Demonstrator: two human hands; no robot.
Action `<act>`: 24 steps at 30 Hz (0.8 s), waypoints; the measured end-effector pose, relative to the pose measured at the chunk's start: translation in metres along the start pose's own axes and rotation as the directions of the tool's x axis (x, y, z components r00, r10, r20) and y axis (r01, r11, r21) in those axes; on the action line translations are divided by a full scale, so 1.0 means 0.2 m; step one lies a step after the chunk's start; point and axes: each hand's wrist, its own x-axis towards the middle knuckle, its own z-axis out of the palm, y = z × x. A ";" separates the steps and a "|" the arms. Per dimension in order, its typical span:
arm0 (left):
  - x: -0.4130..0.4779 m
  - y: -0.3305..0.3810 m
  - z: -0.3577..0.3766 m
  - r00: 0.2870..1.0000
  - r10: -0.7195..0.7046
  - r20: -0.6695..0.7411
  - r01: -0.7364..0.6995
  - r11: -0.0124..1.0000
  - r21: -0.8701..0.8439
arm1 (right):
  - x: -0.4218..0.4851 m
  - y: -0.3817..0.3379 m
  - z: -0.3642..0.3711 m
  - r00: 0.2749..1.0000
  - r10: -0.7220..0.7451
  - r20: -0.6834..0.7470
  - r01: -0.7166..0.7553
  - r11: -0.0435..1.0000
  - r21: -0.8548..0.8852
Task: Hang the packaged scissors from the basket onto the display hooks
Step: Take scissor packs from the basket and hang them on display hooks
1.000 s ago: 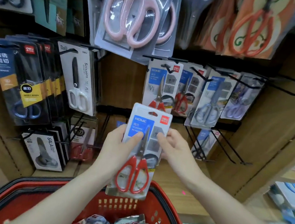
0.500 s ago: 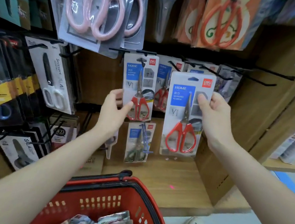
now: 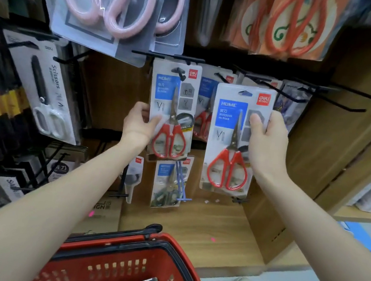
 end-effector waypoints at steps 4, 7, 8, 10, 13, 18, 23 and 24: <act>0.00 -0.01 0.00 0.999 0.037 -0.017 -0.037 0.999 0.025 | 0.08 0.01 0.04 0.997 0.041 0.059 -0.041 0.999 -0.001; 0.00 -0.02 -0.01 0.997 0.069 -0.047 -0.067 0.997 0.039 | 0.17 0.06 0.09 0.992 0.102 0.069 -0.101 0.995 -0.011; 0.00 -0.02 -0.02 0.995 0.085 -0.055 -0.083 0.996 0.044 | 0.20 0.08 0.11 0.991 0.116 0.064 -0.115 0.993 -0.017; 0.01 -0.03 -0.05 0.990 0.123 -0.069 -0.119 0.991 0.059 | 0.27 0.11 0.15 0.985 0.162 0.052 -0.163 0.987 0.002; 0.02 -0.05 -0.09 0.982 0.173 -0.074 -0.168 0.983 0.076 | 0.36 0.17 0.22 0.966 0.258 0.016 -0.258 0.965 0.041; 0.02 -0.06 -0.13 0.970 0.241 -0.016 -0.239 0.967 0.089 | 0.43 0.17 0.32 0.938 0.346 0.002 -0.345 0.937 0.044; 0.02 -0.07 -0.13 0.964 0.265 0.033 -0.267 0.961 0.066 | 0.48 0.20 0.33 0.934 0.358 -0.004 -0.358 0.934 -0.007; 0.02 -0.07 -0.13 0.965 0.259 0.038 -0.261 0.963 0.066 | 0.48 0.20 0.33 0.933 0.361 -0.001 -0.360 0.933 -0.021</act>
